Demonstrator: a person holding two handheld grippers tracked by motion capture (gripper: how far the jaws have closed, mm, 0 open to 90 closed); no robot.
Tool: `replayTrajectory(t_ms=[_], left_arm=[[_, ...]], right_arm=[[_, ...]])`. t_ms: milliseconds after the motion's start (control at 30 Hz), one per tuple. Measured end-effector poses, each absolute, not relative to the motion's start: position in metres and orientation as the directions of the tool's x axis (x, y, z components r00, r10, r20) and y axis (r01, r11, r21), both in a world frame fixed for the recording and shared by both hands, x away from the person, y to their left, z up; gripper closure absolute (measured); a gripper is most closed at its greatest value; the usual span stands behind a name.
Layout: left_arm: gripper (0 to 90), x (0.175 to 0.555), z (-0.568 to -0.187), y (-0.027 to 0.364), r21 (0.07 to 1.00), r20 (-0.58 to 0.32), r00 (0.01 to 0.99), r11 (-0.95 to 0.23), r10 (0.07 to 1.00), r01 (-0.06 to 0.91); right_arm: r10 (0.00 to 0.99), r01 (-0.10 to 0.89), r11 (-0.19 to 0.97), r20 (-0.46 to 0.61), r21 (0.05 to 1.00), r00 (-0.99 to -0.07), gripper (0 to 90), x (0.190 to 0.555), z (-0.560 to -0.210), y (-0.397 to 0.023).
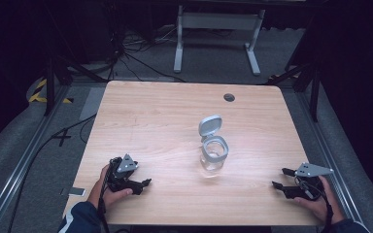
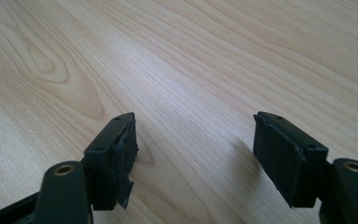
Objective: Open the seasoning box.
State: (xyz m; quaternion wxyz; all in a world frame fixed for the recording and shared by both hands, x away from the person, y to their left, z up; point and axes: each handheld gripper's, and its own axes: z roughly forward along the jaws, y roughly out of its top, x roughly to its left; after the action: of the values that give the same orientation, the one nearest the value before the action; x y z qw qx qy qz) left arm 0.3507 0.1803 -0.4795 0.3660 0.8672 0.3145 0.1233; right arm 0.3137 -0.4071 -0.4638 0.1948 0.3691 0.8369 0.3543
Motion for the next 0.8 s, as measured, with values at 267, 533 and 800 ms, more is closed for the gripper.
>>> replayTrajectory(t_ms=[267,533,800], left_arm=[[16.7,0.3513,-0.48,0.1799,0.716,-0.009,0.773,-0.536,0.635,0.448],[16.1,0.3519,-0.4801,0.1795,0.715,-0.009,0.776,-0.538,0.631,0.446],[15.5,0.3519,-0.4803,0.1789,0.717,-0.013,0.776,-0.535,0.631,0.448]], right_arm=[[0.769,0.493,0.44,-0.031,0.75,-0.639,28.8,0.3106,-0.4668,-0.4134],[0.777,0.498,0.433,-0.031,0.751,-0.628,28.5,0.311,-0.4669,-0.4137],[0.787,0.504,0.426,-0.033,0.751,-0.616,27.3,0.3115,-0.467,-0.414]])
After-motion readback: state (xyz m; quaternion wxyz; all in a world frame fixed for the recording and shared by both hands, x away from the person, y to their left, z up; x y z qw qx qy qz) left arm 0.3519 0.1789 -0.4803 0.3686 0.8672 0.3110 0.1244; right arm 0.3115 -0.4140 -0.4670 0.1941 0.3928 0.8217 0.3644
